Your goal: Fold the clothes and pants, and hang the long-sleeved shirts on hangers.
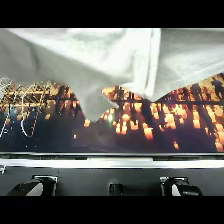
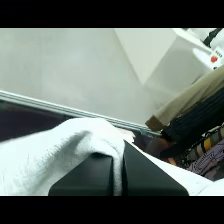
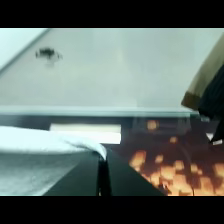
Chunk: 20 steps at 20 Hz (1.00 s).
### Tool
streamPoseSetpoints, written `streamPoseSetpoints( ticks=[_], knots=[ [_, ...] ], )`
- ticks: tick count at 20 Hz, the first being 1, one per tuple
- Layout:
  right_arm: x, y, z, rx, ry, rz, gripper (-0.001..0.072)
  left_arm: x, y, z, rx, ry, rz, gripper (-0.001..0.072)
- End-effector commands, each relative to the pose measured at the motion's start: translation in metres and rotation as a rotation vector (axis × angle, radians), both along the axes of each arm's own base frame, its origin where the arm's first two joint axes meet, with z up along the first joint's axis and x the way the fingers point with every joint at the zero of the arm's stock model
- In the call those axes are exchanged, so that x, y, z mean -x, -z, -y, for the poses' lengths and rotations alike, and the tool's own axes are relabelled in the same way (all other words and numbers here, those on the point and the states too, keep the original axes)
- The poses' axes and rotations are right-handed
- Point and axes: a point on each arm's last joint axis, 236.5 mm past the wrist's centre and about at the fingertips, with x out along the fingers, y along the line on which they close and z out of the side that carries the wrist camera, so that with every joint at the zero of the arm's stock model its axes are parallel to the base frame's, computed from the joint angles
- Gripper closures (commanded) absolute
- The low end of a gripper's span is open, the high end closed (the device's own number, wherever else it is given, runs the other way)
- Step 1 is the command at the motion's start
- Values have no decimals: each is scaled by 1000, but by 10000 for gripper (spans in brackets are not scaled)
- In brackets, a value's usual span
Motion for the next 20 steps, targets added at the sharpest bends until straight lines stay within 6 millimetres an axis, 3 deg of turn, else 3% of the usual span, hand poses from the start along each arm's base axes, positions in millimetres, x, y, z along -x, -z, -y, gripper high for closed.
streamPoseSetpoints(
  ticks=[1, 3, 6, 8, 10, 12, 14, 17, 20],
  knots=[
    [11, -19, -1, -113, 2, 40, 684, 27, 13, 5, 24, -10, -80, 689],
    [-23, 3, 1, -198, 4, -75, 684, 11, 51, 6, 34, 18, -217, 689],
    [-97, 83, -15, -346, -67, -430, 683, -32, 137, 8, 67, 76, -462, 688],
    [-146, 151, -32, -399, -151, -686, 683, -63, 214, 14, 77, 127, -641, 688],
    [-200, 229, -32, -398, -153, -887, 683, -91, 301, 18, 114, 150, -814, 688],
    [-247, 303, -39, -370, -154, -1005, 682, -112, 385, 21, 143, 150, -941, 688],
    [-289, 378, -63, -375, -164, -1082, 682, -122, 459, 21, 178, 134, -1059, 688],
    [-324, 455, -94, -396, -148, -1123, 682, -128, 533, 24, 236, 130, -1199, 688],
    [-331, 486, -112, -419, -137, -1154, 673, -133, 565, 28, 293, 124, -1241, 688]
  ],
)
